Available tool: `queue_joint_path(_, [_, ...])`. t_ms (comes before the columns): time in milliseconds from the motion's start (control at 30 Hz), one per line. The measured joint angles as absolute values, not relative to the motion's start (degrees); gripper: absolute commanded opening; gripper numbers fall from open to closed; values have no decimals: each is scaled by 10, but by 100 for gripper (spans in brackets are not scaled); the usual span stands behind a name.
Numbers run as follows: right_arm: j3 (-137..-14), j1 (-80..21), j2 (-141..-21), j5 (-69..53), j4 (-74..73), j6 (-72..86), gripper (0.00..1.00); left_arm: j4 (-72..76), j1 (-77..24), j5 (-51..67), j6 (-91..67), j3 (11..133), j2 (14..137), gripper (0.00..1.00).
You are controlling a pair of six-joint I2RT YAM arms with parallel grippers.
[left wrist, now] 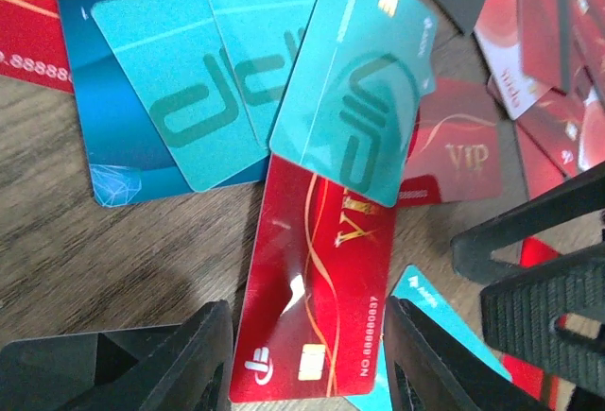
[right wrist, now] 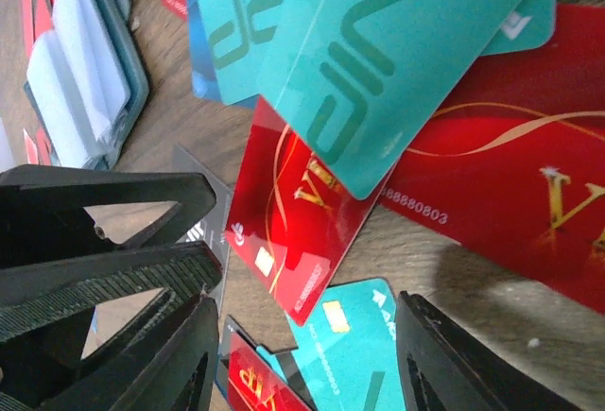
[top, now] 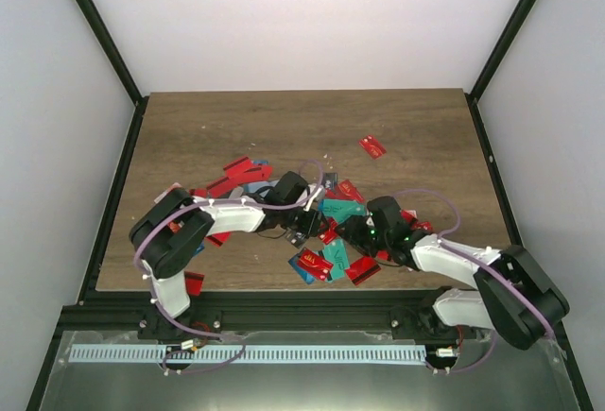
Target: Put the credit cards into the card holder
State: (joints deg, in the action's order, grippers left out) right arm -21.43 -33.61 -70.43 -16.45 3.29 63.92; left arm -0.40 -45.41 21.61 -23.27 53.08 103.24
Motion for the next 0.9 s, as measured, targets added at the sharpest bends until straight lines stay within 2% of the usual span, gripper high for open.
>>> queue_joint_path(400, [-197, -324, -776, -191, 148, 668, 50, -17, -445, 256, -190, 579, 1088, 46])
queue_joint_path(900, [-121, -299, -803, -226, 329, 712, 47, 65, -434, 328, -216, 537, 1092, 43])
